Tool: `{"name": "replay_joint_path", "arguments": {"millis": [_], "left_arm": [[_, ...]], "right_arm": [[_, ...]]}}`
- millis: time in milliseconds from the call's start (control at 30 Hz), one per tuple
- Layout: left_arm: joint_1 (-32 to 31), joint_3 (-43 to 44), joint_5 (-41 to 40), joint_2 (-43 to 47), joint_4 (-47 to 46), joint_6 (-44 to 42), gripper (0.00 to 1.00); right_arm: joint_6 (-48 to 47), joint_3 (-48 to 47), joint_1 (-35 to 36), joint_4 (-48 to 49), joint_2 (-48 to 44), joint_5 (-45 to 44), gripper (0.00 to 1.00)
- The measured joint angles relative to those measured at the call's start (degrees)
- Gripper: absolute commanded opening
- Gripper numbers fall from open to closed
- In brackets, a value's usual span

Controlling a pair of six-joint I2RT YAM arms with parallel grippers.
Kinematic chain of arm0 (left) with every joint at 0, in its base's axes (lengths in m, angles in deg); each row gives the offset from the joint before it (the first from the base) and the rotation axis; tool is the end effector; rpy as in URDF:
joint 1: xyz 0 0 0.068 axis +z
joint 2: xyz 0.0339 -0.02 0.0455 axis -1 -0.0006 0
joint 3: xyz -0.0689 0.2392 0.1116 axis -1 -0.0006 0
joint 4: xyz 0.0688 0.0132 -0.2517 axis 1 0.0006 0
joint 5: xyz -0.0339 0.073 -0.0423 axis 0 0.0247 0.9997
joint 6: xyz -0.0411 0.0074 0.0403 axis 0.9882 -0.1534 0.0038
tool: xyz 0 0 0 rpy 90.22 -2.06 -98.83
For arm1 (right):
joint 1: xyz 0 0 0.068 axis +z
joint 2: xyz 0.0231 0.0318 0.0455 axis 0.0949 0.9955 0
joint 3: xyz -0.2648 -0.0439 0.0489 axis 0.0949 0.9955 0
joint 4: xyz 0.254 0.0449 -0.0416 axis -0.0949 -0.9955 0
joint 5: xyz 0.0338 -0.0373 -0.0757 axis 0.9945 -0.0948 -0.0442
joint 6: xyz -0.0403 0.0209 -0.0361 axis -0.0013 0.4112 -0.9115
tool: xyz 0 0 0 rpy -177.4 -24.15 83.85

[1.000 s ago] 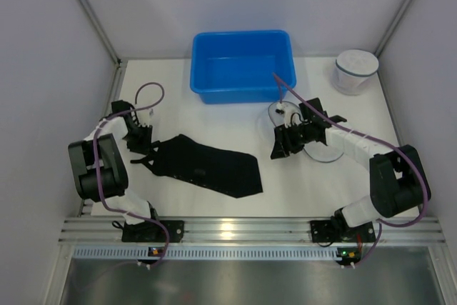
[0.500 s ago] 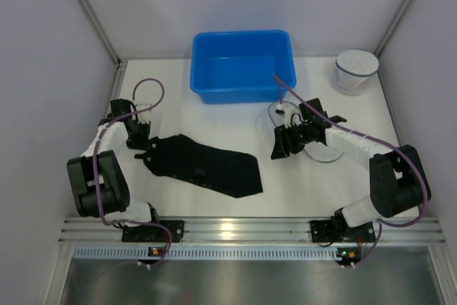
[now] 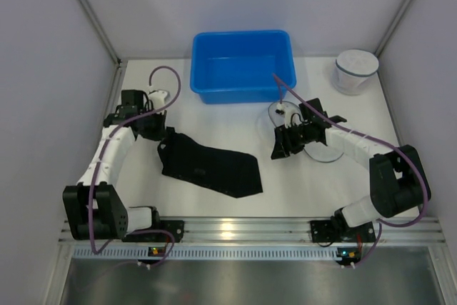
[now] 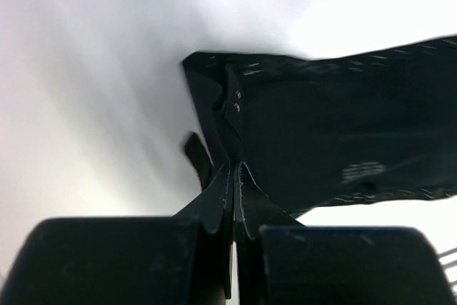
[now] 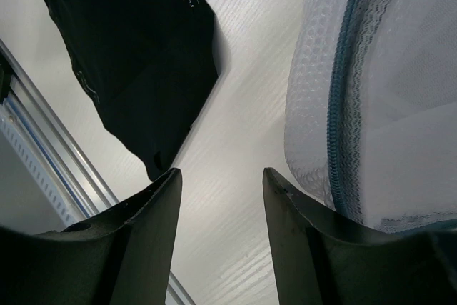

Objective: Place the bra in the laundry bag and zip it closed
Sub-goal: Adjust the bra at the center of the board.

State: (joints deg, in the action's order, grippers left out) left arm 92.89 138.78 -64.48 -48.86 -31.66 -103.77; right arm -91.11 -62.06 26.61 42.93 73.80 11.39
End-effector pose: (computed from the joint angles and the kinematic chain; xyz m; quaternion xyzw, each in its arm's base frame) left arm 0.2607 0.0015 0.2581 0.1361 0.9398 -0.0949 0.2987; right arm 0.2536 0.1239 0.1904 -0.2554 0.8898 0.3316 0.1817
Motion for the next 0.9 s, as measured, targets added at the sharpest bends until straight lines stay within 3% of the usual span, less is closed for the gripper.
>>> {"name": "replay_joint_path", "arguments": {"millis": [233,333,367,467,900], "left_arm": [[-14.40,0.28,0.57,0.15,0.61,3.26,0.00],[-17.86,0.13,0.94,-3.76,0.59,4.35,0.24],[-18.27,0.13,0.94,-5.40,0.61,4.59,0.38],[-18.56,0.13,1.31,-9.29,0.70,5.53,0.53],[-18.71,0.00,2.62,-6.93,-0.04,4.26,0.52]], "right_arm": [[-0.02,0.09,0.00,-0.07,-0.13,0.04,0.49],[-0.04,0.09,0.00,-0.22,-0.13,0.09,0.49],[-0.07,0.09,0.00,-0.28,-0.13,0.09,0.49],[-0.07,0.09,0.00,-0.63,-0.13,0.28,0.49],[3.65,4.83,0.59,1.97,4.42,7.26,0.50]]}}
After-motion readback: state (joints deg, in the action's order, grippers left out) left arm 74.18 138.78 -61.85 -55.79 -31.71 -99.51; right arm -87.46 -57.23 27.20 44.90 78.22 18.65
